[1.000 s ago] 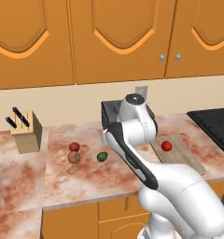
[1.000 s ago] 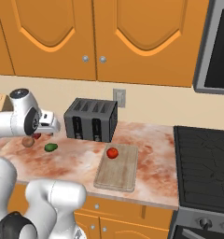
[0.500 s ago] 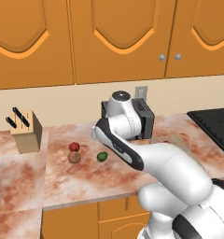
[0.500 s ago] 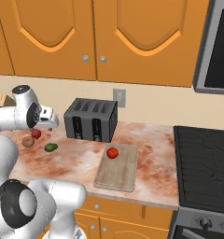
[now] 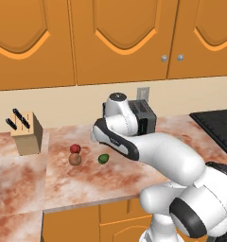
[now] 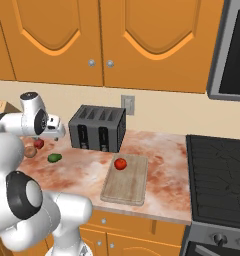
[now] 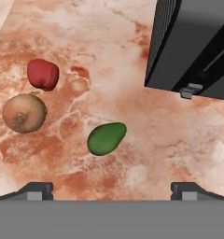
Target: Place the avocado, onion, tomato, and bell pepper on the cutting board.
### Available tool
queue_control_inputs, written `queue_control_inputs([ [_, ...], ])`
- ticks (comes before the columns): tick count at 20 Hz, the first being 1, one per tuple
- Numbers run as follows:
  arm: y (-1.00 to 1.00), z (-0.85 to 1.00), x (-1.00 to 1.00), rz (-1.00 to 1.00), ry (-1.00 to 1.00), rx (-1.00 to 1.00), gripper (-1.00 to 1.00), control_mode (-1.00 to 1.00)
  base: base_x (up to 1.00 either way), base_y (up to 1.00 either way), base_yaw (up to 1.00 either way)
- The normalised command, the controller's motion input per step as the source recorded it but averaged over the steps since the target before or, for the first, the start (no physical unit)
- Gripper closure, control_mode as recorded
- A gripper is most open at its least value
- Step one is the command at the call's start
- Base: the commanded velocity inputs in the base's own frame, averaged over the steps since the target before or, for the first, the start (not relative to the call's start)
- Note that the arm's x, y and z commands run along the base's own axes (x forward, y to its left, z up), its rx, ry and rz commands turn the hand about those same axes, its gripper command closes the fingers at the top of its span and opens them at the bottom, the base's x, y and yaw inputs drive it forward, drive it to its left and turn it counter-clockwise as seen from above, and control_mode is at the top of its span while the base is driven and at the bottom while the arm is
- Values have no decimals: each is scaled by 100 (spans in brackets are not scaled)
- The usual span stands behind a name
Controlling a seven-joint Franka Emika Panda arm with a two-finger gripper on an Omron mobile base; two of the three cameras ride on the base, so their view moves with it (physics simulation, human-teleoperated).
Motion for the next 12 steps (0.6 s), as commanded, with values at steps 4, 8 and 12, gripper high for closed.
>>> queue_control_inputs([
  [4,11,-10,9,0,1,0,-100,-100,0,0,0],
  [8,7,-14,10,0,2,0,-100,-100,0,0,0],
  [12,1,-25,11,0,6,0,-100,-100,0,0,0],
])
